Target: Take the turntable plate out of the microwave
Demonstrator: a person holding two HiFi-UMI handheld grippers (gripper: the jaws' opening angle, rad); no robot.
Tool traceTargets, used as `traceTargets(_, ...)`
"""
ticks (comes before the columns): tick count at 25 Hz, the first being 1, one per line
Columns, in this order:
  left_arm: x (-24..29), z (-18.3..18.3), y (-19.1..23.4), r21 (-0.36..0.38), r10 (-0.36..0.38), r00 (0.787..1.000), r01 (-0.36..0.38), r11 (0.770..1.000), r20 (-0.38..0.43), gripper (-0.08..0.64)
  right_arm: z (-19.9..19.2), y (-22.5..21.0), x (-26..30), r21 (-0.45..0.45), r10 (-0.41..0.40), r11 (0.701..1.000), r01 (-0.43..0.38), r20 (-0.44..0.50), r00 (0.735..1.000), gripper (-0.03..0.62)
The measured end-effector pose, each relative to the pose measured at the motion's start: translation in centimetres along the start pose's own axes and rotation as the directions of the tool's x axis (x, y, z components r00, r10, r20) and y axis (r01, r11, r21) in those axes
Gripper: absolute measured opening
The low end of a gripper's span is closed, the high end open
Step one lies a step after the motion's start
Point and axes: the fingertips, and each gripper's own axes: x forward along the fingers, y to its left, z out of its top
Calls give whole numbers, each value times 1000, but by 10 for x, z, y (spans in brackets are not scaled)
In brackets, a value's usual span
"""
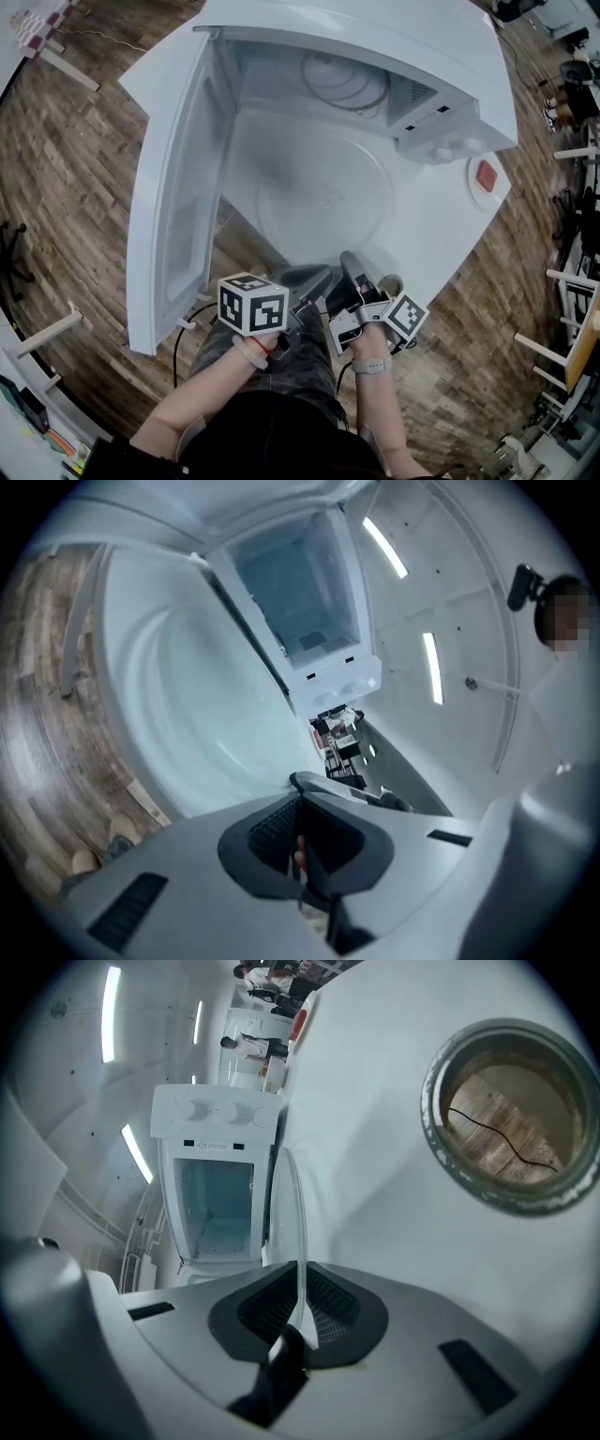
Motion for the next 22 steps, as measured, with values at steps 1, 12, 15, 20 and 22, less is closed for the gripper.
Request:
traceTargets(1, 0, 0, 1, 39, 10, 1000, -10, 999, -13, 20, 0, -1, 0, 1, -5, 1000, 5, -1, 1000, 43)
traceTargets(12, 5, -4, 3, 121, 30, 997, -22, 992, -64, 15, -1, -2, 3, 1, -63, 998, 63, -26, 998, 43)
traceTargets(15, 7, -6, 3, 109, 25, 998, -18, 994, -65, 15, -2, -2, 5, -25, -89, 996, 88, -41, 995, 44)
traceTargets(20, 7, -5, 4, 131, 30, 996, -19, 991, -81, 15, -5, -3, 6, -65, -146, 988, 143, -59, 987, 46)
traceTargets(22, 6, -2, 2, 163, 32, 996, -17, 986, -88, 15, -5, -4, 7, -74, -169, 984, 164, -63, 984, 49)
